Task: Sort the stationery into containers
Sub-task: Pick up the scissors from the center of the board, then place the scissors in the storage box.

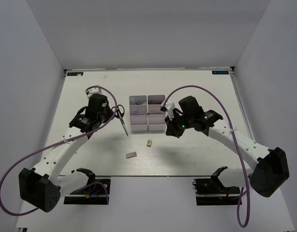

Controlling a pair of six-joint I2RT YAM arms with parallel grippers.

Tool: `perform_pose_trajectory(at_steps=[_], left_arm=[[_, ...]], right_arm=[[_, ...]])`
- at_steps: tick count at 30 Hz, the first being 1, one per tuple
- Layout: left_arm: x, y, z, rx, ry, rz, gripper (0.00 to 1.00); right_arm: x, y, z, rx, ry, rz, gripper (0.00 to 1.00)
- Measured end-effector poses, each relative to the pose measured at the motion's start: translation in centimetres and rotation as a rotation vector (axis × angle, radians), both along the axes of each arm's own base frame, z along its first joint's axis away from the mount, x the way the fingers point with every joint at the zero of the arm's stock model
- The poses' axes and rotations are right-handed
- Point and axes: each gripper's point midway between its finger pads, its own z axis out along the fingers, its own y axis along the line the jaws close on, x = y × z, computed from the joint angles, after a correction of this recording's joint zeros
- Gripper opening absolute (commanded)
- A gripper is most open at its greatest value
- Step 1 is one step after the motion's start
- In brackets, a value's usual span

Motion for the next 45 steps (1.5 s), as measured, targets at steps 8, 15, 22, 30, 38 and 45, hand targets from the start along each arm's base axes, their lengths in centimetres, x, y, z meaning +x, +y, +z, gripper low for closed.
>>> perform_pose_trajectory(at_steps=[8, 15, 22, 30, 38, 45], left_arm=[[1.1, -6.6, 2.6, 0.163, -0.189, -0.181, 0.0], [3.9, -11.1, 6.2, 0.286, -0.357, -0.244, 0.0], [6.0, -12.0, 7.1, 0.351, -0.423, -0.23, 0.0], [6.5, -12.0, 4.5, 0.387, -0.438, -0.234, 0.0], [6.6, -12.1, 2.8, 0.394, -0.443, -0.234, 0.0], [6.1, -11.6, 0.7, 0.399, -0.426, -0.236, 0.0]], right_arm=[[1.6, -1.9, -0.6, -0.031, -0.029, -0.091, 0.0], [2.6, -2.7, -0.5, -0.026, -0.037, -0.132, 0.0], [3.0, -3.1, -0.2, -0.005, -0.038, -0.148, 0.0], [3.0, -3.2, 0.0, 0.016, -0.023, -0.15, 0.0], [3.0, -3.3, 0.1, 0.036, -0.007, -0.15, 0.0], [2.8, -3.2, 0.3, 0.051, 0.007, -0.146, 0.0]])
